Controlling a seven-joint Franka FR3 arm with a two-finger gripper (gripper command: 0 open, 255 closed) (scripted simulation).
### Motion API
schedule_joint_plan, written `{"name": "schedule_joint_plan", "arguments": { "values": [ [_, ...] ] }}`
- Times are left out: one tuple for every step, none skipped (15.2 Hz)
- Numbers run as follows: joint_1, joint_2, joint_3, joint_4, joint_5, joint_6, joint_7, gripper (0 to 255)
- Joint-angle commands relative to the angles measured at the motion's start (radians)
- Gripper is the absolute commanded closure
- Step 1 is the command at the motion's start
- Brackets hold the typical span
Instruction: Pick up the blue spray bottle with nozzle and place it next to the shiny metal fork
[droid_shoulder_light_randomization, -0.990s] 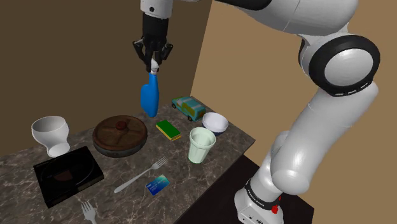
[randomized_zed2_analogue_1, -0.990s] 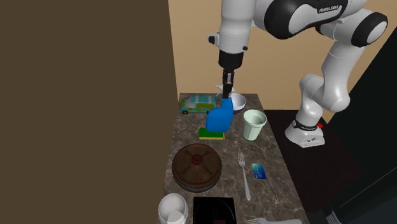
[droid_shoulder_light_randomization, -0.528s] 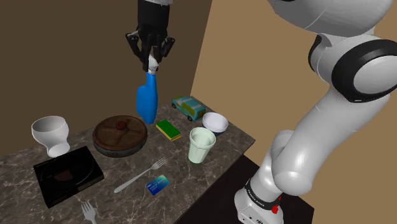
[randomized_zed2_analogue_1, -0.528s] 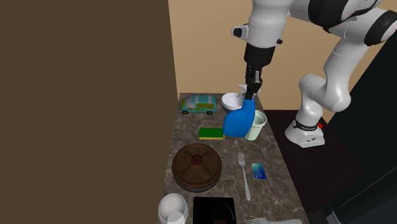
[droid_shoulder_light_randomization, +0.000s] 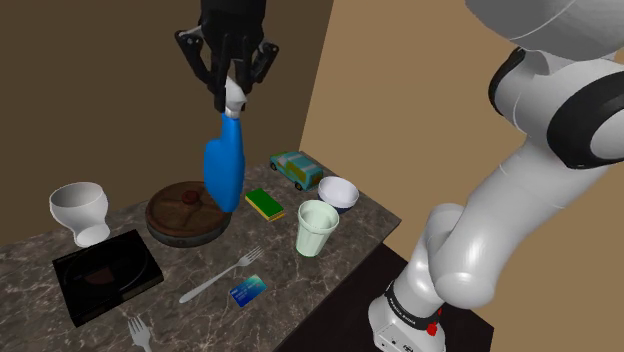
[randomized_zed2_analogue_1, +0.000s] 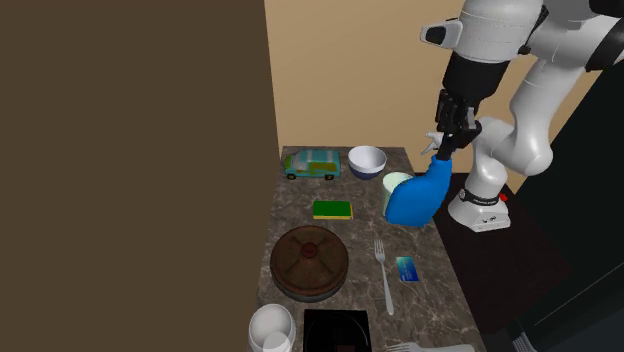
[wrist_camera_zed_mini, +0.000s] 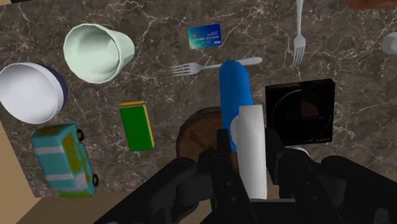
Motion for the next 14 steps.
{"name": "schedule_joint_plan", "arguments": {
  "values": [
    [0.019,0.002,0.026,0.036,0.003,-0.034,0.048,255],
    [0.029,0.006,0.04,0.055,0.003,-0.05,0.072,255],
    [0.039,0.011,0.054,0.076,0.004,-0.066,0.096,255],
    [0.049,0.017,0.069,0.099,0.003,-0.082,0.122,255],
    [0.06,0.025,0.083,0.123,0.002,-0.099,0.147,255],
    [0.068,0.032,0.095,0.143,0.0,-0.112,0.167,255],
    [0.067,0.022,0.093,0.117,0.004,-0.095,0.164,255],
    [0.066,0.012,0.091,0.091,0.007,-0.079,0.161,255],
    [0.066,0.003,0.089,0.066,0.01,-0.063,0.159,255],
    [0.065,-0.006,0.087,0.042,0.013,-0.047,0.157,255],
    [0.065,-0.014,0.086,0.019,0.016,-0.031,0.154,255],
    [0.064,-0.022,0.084,-0.004,0.019,-0.016,0.152,255],
    [0.064,-0.03,0.083,-0.027,0.021,-0.001,0.15,255],
    [0.064,-0.037,0.082,-0.048,0.024,0.014,0.149,255]
  ]
}}
